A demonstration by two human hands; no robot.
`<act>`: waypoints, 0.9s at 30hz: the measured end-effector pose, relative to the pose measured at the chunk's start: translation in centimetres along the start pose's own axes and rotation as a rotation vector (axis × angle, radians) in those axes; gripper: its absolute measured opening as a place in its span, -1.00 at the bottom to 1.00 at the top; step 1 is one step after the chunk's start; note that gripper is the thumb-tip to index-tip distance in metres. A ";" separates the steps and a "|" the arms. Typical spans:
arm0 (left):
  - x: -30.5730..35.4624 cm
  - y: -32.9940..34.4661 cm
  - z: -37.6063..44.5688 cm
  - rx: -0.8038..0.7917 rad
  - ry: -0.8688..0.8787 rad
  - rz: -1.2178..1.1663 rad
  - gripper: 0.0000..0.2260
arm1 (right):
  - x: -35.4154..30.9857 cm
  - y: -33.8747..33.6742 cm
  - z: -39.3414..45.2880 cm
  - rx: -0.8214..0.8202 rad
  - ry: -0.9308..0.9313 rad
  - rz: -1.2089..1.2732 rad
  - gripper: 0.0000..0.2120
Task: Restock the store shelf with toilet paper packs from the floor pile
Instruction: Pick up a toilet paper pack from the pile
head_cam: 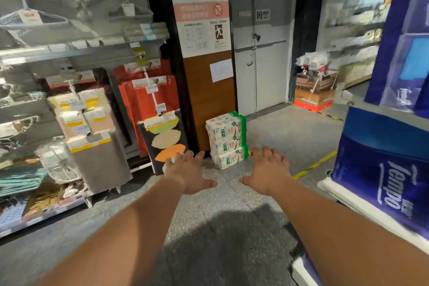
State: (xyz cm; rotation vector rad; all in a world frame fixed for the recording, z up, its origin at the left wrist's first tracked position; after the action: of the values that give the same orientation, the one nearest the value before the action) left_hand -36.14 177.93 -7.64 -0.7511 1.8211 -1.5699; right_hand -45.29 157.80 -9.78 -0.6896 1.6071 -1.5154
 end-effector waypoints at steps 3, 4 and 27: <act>-1.6 -0.5 6.3 0.009 -0.028 -0.065 -0.03 | -0.1 0.7 7.0 -0.022 -0.004 -0.006 -0.05; -2.1 -0.7 8.4 0.019 -0.032 -0.082 -0.03 | -0.1 0.8 9.3 -0.019 -0.002 -0.008 -0.05; -15.4 0.9 63.6 -0.067 0.019 -0.156 -0.09 | -6.4 8.0 62.7 -0.078 0.045 -0.019 -0.06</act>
State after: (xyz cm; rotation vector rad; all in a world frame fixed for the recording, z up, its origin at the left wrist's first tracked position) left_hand 22.14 148.82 -14.15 -0.9320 1.8757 -1.6251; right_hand 11.73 130.08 -13.80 -0.7203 1.7060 -1.4979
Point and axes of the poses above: each hand's wrist, its own z-axis towards the middle knuckle, its own y-axis out of the palm, x = y × z, the point moved 6 cm from there along z, towards the middle knuckle, and after that the axes turned 11 degrees about y, right-handed, at the moved point
